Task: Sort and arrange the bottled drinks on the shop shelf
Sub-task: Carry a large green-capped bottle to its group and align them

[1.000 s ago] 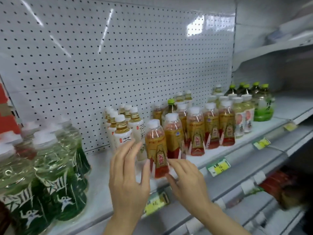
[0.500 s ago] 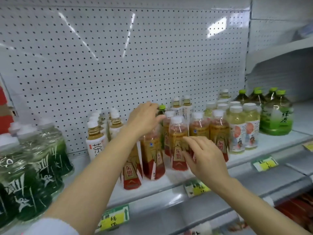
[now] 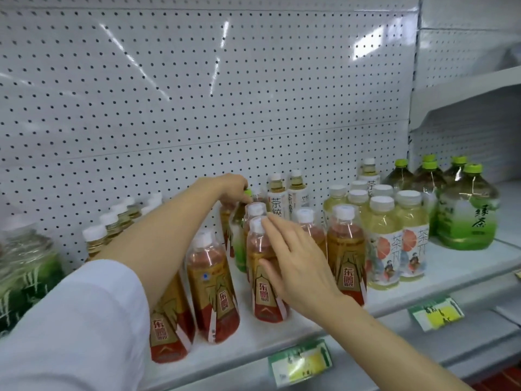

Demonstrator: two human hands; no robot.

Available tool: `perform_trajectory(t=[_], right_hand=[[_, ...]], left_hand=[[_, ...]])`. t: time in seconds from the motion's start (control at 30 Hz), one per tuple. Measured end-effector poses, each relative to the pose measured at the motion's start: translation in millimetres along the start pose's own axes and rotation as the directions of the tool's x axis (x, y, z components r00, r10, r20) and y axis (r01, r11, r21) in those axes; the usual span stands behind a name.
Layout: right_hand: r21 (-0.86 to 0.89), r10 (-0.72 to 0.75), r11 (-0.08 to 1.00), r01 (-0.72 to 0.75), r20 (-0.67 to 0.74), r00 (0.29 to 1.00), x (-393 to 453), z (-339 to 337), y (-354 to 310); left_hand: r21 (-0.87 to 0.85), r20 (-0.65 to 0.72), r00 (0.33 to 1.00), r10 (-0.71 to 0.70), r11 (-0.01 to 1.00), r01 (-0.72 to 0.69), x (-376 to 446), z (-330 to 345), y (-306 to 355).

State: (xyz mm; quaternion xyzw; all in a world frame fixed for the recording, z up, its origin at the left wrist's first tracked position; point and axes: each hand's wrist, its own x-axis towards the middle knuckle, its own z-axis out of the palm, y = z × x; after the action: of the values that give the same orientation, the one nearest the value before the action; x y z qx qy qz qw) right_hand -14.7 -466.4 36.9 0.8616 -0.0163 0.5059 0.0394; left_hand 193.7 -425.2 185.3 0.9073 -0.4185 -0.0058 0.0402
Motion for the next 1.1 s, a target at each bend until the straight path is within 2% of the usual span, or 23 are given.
perform_trajectory(t=[0.07, 0.2, 0.27, 0.37, 0.47, 0.6, 0.7, 0.8, 0.93, 1.1], right_hand=[[0.028, -0.001, 1.000, 0.001, -0.003, 1.000, 1, 6, -1], [0.082, 0.019, 0.997, -0.015, -0.054, 0.998, 0, 16, 2], [0.094, 0.028, 0.995, -0.021, -0.076, 0.997, -1, 21, 2], [0.110, 0.033, 0.994, -0.023, -0.095, 0.995, -3, 27, 3], [0.120, 0.035, 0.992, -0.022, -0.111, 0.993, -2, 28, 2], [0.132, 0.035, 0.991, -0.018, -0.124, 0.992, -1, 27, 2], [0.130, 0.033, 0.991, -0.019, -0.110, 0.993, -1, 27, 4], [0.175, 0.052, 0.984, -0.034, -0.099, 0.994, 0, 22, 4], [0.348, 0.191, 0.926, -0.144, -0.106, 0.976, 17, 9, 8], [0.504, 0.357, 0.831, -0.236, -0.157, 0.921, 51, -23, 20]], left_hand=[[-0.048, 0.030, 1.000, 0.000, 0.999, 0.001, 7, 0, -3], [0.099, -0.013, 1.000, 0.025, 0.995, -0.024, 18, 4, -4], [0.110, -0.038, 0.999, 0.034, 0.993, -0.030, 21, 5, -5], [0.073, -0.074, 0.997, 0.035, 0.997, -0.030, 16, -2, -12], [-0.036, -0.203, 0.978, 0.039, 0.998, -0.047, 3, -18, -17], [-0.358, -0.429, 0.903, -0.020, 0.921, -0.150, -14, -50, -12], [-0.440, -0.597, 0.799, -0.075, 0.863, -0.248, -26, -74, -2], [-0.464, -0.690, 0.717, -0.100, 0.822, -0.332, -36, -99, 7], [-0.465, -0.683, 0.728, -0.058, 0.804, -0.371, -50, -124, 21], [-0.499, -0.655, 0.754, 0.049, 0.721, -0.481, -67, -132, 50]])
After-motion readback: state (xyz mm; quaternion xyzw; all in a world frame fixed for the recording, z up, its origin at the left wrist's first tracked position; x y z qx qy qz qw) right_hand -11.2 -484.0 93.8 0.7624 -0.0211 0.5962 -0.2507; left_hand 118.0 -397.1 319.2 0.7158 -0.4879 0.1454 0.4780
